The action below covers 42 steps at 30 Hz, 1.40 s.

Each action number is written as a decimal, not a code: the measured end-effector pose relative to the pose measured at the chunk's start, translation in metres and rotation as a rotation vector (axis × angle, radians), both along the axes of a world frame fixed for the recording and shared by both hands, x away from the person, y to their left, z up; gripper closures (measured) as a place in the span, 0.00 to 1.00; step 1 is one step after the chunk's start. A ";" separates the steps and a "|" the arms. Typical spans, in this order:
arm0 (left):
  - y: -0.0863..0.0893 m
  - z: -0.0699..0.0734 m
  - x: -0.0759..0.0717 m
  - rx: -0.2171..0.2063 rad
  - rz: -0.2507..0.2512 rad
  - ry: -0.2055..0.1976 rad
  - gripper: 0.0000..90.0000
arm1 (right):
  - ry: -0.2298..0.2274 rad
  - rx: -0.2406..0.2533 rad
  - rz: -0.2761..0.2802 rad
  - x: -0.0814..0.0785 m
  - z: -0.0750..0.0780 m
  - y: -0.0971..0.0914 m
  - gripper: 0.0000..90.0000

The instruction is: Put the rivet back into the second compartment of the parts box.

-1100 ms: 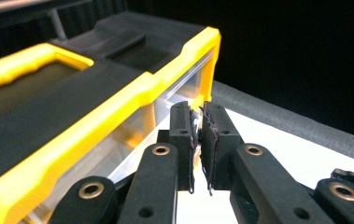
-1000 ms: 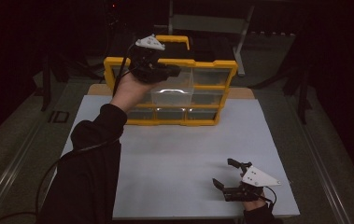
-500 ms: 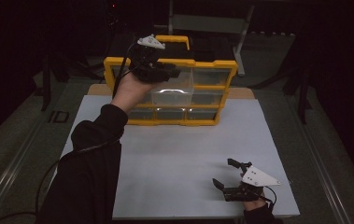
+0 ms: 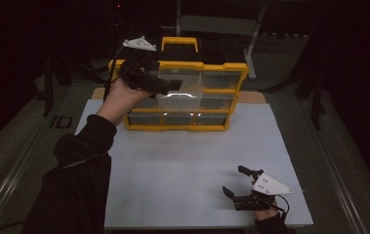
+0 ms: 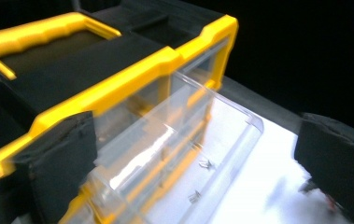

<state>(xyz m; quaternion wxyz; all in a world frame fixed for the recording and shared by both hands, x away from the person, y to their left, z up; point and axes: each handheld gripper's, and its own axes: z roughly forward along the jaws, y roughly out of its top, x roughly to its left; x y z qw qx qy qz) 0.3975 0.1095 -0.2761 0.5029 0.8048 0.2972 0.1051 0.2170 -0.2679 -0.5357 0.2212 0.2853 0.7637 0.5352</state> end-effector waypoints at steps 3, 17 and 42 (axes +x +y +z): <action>0.014 0.000 -0.006 -0.032 -0.001 -0.007 0.00 | 0.001 -0.002 -0.001 0.000 0.000 0.000 0.11; 0.061 -0.026 -0.058 -0.029 -0.003 -0.056 0.00 | 0.002 -0.003 -0.003 -0.001 0.000 0.001 0.11; 0.100 -0.114 -0.132 -0.057 0.032 -0.076 0.00 | 0.005 -0.001 0.010 -0.001 -0.001 0.004 0.11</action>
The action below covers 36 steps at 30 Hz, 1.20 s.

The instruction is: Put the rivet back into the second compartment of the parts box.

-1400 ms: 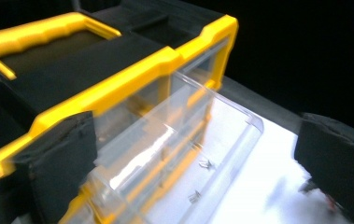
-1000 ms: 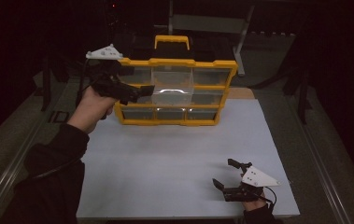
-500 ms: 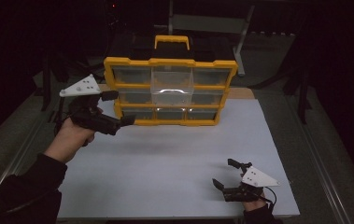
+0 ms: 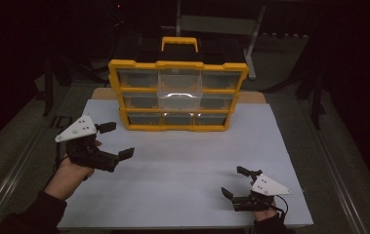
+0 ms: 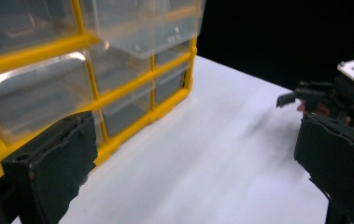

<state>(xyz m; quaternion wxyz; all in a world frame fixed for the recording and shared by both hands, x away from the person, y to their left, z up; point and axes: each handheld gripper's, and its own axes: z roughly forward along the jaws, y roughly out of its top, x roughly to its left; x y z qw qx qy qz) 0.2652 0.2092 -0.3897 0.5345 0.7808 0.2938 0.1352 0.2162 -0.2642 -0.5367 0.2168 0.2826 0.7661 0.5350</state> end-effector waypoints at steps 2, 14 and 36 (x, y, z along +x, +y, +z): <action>0.003 -0.009 -0.005 -0.009 -0.004 0.006 0.00 | 0.003 -0.001 0.000 0.000 0.000 0.000 0.11; 0.026 -0.059 -0.026 -0.030 0.048 0.025 0.00 | -0.002 -0.005 0.001 0.000 0.000 0.000 0.11; 0.043 -0.129 -0.049 -0.066 0.070 0.038 0.00 | -0.004 -0.017 0.003 -0.001 0.000 0.001 0.11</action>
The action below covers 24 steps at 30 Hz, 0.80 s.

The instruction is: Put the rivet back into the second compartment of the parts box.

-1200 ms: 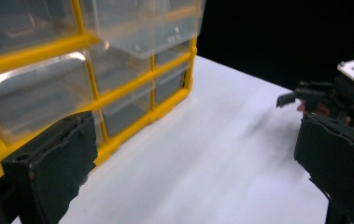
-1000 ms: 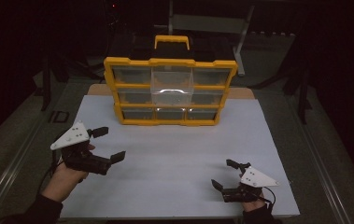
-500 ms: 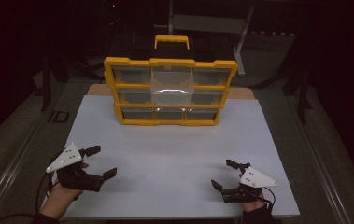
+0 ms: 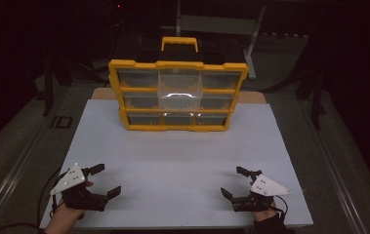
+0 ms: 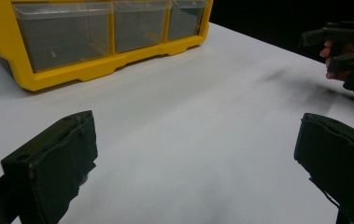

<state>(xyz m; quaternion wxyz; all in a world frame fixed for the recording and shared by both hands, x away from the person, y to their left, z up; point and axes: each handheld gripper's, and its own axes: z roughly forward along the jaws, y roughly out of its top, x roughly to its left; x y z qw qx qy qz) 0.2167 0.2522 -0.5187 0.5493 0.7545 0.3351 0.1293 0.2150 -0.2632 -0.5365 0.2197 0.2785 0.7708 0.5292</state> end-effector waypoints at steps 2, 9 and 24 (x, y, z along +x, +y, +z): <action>0.000 -0.004 -0.001 0.004 -0.006 -0.002 0.00 | -0.001 0.001 0.000 0.000 0.000 0.000 0.11; 0.001 -0.013 -0.002 0.034 -0.001 -0.002 0.00 | -0.001 -0.004 -0.004 0.001 -0.001 -0.001 0.11; 0.000 -0.025 -0.003 0.077 0.001 0.000 0.00 | 0.015 -0.006 -0.007 0.001 -0.003 -0.001 0.11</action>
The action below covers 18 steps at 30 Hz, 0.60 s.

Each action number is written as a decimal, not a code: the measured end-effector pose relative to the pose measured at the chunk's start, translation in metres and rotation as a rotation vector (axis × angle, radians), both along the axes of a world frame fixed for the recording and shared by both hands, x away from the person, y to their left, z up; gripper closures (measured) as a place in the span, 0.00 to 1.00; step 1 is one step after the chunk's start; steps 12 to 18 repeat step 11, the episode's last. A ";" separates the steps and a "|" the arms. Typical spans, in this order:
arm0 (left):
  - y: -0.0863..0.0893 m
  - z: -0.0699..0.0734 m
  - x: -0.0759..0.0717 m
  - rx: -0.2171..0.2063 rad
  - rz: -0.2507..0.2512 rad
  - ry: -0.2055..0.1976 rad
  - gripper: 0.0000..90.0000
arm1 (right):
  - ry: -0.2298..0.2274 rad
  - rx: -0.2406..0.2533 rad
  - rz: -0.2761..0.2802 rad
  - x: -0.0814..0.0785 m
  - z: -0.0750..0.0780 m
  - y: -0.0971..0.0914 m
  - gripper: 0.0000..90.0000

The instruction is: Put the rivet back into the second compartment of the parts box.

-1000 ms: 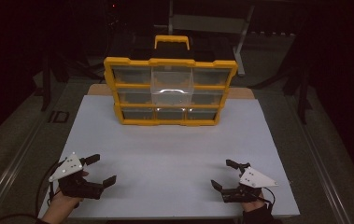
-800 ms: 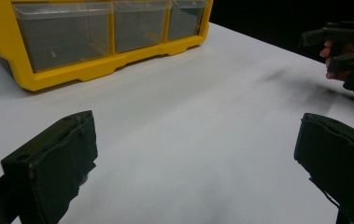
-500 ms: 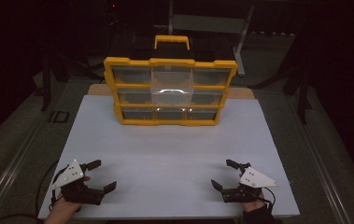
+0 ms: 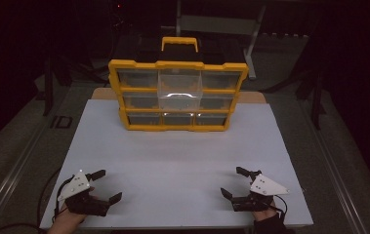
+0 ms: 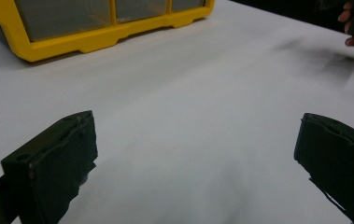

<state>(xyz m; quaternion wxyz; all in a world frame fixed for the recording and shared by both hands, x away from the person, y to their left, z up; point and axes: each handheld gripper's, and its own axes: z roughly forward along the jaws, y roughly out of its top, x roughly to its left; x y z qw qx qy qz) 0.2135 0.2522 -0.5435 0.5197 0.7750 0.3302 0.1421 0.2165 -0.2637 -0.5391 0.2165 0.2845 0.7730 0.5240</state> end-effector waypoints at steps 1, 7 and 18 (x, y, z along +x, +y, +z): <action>0.000 0.000 0.000 0.000 0.001 -0.001 0.00 | 0.000 -0.001 0.000 0.000 0.000 0.000 0.11; 0.000 0.000 -0.001 0.005 0.000 -0.003 0.00 | 0.000 -0.003 0.001 0.000 0.000 0.000 0.11; 0.000 -0.001 -0.001 -0.001 -0.001 -0.004 0.00 | 0.001 -0.004 -0.001 0.000 -0.001 0.000 0.11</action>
